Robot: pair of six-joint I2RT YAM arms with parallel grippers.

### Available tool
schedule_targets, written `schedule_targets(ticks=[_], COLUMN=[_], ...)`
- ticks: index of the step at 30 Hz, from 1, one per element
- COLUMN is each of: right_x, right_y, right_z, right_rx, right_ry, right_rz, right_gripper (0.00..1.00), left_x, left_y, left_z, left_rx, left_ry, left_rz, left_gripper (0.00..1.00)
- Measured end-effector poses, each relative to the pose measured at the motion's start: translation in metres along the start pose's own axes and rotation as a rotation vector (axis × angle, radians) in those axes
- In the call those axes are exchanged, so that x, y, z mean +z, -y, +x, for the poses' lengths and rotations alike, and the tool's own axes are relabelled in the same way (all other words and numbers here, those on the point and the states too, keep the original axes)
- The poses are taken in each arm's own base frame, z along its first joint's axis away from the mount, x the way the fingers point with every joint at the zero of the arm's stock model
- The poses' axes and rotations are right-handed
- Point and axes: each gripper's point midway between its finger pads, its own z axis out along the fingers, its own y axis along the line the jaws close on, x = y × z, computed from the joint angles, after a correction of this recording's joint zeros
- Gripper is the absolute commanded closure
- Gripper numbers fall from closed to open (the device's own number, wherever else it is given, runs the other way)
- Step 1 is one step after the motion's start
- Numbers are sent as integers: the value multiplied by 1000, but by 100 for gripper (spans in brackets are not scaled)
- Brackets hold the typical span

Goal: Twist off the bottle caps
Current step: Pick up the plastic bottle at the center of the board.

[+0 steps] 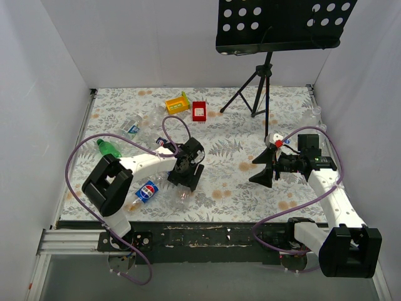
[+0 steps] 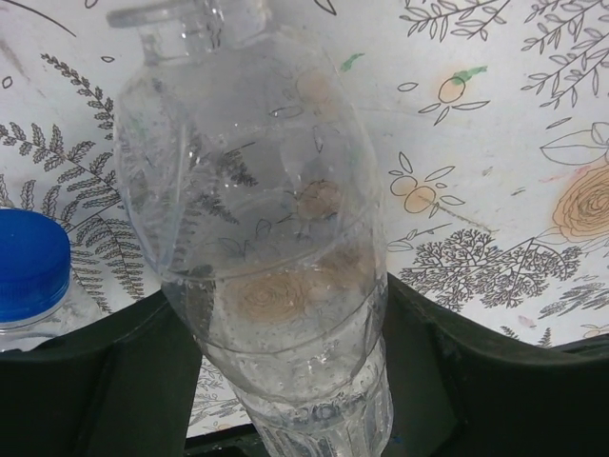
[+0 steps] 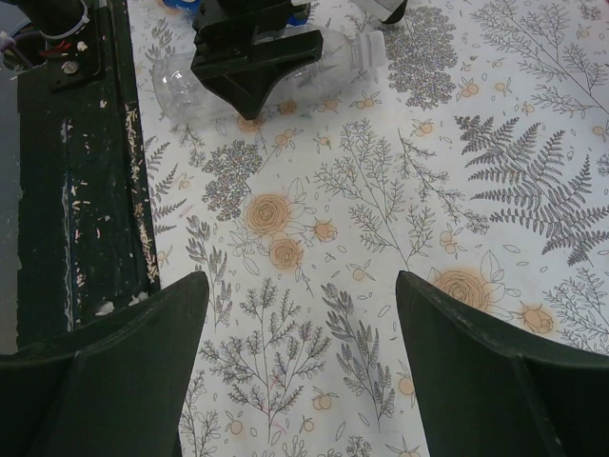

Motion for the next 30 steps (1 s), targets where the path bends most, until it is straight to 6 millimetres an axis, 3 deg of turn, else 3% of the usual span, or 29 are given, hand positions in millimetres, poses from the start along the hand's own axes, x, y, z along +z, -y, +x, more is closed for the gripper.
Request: schedule_targets(ticks=[4, 12, 30], right_x=[0, -2, -16], right_y=[-1, -3, -1], right_z=[1, 1, -30], right_rx=[5, 11, -37], right_ry=[-2, -17, -78], right_rz=[-1, -2, -2], right_gripper=[13, 13, 14], left_x=[0, -3, -93], left_y=[2, 17, 65], left_z=[-1, -10, -40], left_rx=[1, 47, 361], left_ry=[4, 55, 500], left_rz=[11, 79, 386], left_gripper=[60, 72, 78])
